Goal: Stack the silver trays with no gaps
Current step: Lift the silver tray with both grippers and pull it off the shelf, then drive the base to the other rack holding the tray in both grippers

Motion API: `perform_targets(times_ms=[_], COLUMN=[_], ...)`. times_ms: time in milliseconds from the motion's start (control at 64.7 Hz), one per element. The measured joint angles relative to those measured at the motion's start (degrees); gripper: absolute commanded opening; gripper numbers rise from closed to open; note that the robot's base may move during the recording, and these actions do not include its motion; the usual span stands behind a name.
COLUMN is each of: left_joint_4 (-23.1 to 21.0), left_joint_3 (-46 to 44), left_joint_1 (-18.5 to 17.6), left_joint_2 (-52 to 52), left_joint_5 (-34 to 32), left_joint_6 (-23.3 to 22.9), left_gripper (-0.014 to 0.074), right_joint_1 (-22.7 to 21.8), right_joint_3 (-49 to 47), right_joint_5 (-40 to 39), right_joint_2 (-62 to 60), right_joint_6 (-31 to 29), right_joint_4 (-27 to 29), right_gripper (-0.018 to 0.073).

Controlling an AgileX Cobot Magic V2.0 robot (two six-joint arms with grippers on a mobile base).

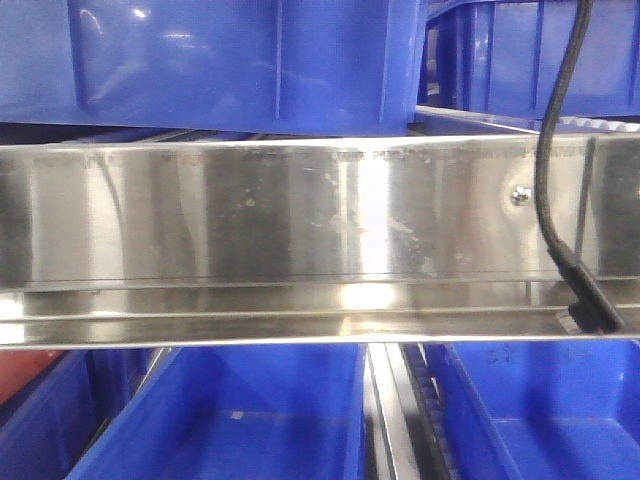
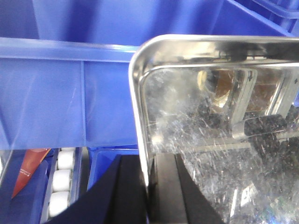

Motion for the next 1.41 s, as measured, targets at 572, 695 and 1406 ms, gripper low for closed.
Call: perform_targets(times_ms=[572, 695, 1406], left_joint_4=[0.11, 0.11, 0.11], left_joint_3=[0.0, 0.0, 0.0], left_joint_1=[0.0, 0.0, 0.0], left_joint_2=[0.0, 0.0, 0.0], left_joint_5=[0.0, -0.02, -0.13], left_joint_6=[0.0, 0.0, 0.0], left_gripper=[-0.0016, -0.0016, -0.0016], right_joint_1=[0.0, 0.0, 0.0], right_joint_3=[0.0, 0.0, 0.0], right_joint_5=[0.0, 0.0, -0.12], right_joint_2=[0.0, 0.0, 0.0], right_joint_6=[0.0, 0.0, 0.0], right_joint_4=[0.0, 0.0, 0.0], right_gripper=[-0.0055, -0.0055, -0.0055])
